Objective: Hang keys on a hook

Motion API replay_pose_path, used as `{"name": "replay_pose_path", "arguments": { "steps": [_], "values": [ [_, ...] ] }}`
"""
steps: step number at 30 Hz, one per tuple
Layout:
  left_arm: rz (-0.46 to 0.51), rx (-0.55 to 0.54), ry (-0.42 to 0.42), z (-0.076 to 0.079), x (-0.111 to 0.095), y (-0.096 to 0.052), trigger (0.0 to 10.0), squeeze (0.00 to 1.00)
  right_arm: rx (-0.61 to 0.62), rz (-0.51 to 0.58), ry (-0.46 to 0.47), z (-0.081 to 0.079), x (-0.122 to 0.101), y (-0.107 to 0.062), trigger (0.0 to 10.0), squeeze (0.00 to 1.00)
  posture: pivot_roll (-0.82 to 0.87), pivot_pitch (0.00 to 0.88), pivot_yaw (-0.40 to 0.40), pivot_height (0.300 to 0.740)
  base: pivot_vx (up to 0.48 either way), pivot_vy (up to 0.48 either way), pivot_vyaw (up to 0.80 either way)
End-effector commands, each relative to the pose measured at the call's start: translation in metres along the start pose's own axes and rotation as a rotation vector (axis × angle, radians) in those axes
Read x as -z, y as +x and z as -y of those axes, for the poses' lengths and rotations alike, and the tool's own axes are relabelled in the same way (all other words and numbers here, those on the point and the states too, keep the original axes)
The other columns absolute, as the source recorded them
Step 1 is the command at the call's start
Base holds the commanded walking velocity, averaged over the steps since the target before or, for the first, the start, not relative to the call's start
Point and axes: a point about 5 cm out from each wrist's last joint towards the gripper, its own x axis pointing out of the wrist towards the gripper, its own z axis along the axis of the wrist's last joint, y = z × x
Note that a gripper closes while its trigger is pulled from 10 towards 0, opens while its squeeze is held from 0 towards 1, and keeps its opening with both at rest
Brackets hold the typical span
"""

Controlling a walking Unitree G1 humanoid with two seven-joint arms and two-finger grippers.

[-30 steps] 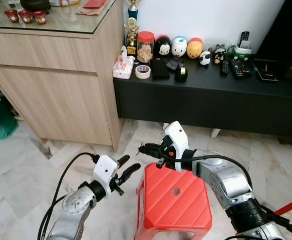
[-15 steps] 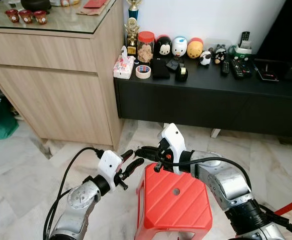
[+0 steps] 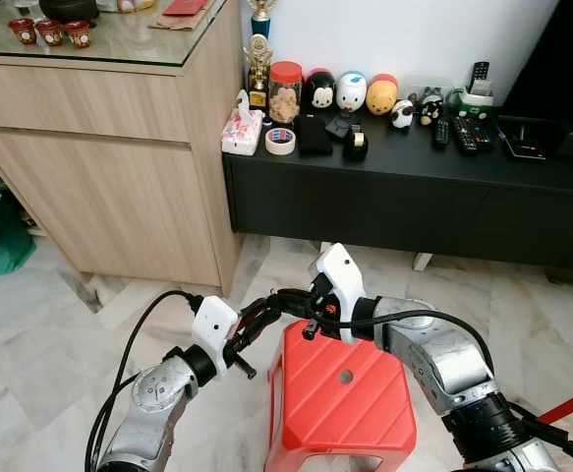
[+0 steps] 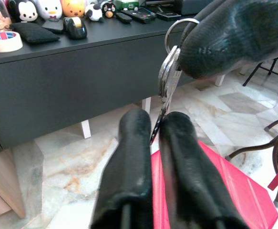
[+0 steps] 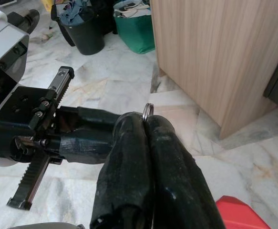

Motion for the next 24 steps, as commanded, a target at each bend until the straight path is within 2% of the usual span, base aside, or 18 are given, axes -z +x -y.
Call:
{"name": "replay_pose_path", "arguments": {
  "steps": [1, 17, 24],
  "values": [
    [-0.002, 0.011, -0.004, 0.002, 0.001, -0.002, 0.0, 0.0, 0.0, -0.001, -0.005, 0.0, 0.0, -0.001, 10.0, 0.0, 0.08, 0.1, -0.062, 0.74, 0.0, 0.0, 0.0],
    [-0.001, 0.024, -0.015, 0.003, 0.001, -0.002, 0.0, 0.0, 0.008, -0.007, -0.006, 0.002, 0.001, -0.001, 10.0, 0.0, 0.08, 0.1, -0.063, 0.74, 0.0, 0.0, 0.0],
    [-0.008, 0.016, -0.01, 0.001, 0.001, -0.004, 0.0, 0.0, 0.061, -0.039, -0.012, 0.012, 0.006, -0.008, 10.0, 0.0, 0.09, 0.103, -0.063, 0.74, 0.0, 0.0, 0.0]
  ]
}}
